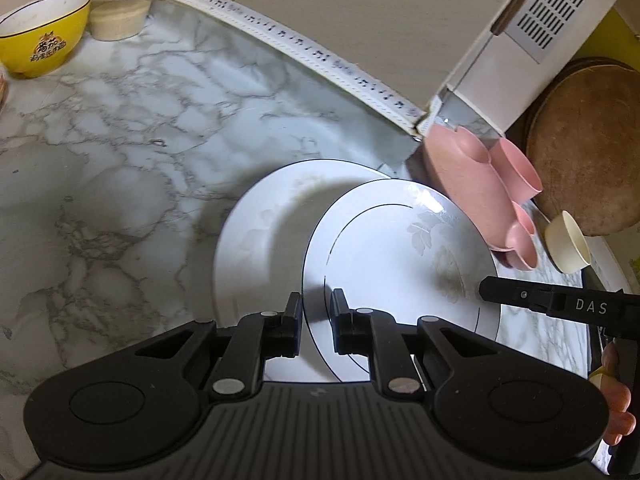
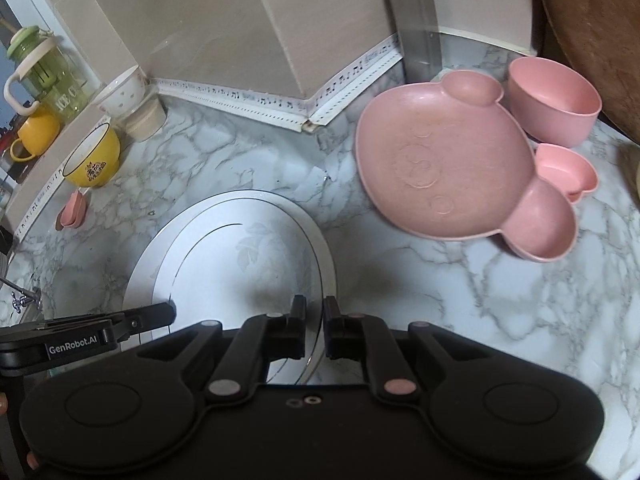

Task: Organize plates and bowls
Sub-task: 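Carry the small white plate with both tools over the large plate, then lower the small plate onto the large plate and open both tools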

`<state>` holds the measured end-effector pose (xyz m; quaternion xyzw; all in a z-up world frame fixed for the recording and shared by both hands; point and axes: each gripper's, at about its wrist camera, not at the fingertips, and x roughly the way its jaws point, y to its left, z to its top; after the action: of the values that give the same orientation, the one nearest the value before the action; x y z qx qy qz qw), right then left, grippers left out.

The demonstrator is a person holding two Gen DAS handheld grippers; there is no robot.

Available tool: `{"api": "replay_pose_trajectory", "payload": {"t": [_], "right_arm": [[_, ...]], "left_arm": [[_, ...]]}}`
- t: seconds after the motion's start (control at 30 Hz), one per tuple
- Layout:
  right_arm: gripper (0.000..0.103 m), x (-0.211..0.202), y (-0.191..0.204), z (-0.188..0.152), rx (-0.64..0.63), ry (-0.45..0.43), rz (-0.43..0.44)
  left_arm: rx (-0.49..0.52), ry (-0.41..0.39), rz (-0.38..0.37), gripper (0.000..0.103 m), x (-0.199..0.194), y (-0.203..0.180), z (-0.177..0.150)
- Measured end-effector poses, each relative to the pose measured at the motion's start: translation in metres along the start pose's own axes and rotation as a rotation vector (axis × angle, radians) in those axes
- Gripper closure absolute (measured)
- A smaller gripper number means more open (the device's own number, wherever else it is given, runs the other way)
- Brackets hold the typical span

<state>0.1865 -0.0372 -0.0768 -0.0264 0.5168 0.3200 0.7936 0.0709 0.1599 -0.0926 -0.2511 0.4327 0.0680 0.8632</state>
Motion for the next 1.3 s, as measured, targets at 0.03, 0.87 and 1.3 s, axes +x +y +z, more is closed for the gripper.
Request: {"api": "replay_pose_trajectory", "payload": {"t": [0.03, 0.87, 1.3], "right_arm": [[0.094, 0.0011, 0.0008, 0.0004, -0.002, 0.002, -0.001], [0.094, 0.0072, 0.0033, -0.0004, -0.014, 0.003, -0.007], [0.094, 0.0107, 0.0055, -0.0021, -0.011, 0.006, -0.009]], "left_arm": [[-0.004, 0.002, 0.001, 0.09, 0.0012, 0.0024, 0.0002], [0.006, 0.023, 0.0, 0.09, 0.0103, 0.0118, 0.0024], [0.07, -0.003, 0.041, 0.09, 0.0039, 0.0073, 0.0045]]}}
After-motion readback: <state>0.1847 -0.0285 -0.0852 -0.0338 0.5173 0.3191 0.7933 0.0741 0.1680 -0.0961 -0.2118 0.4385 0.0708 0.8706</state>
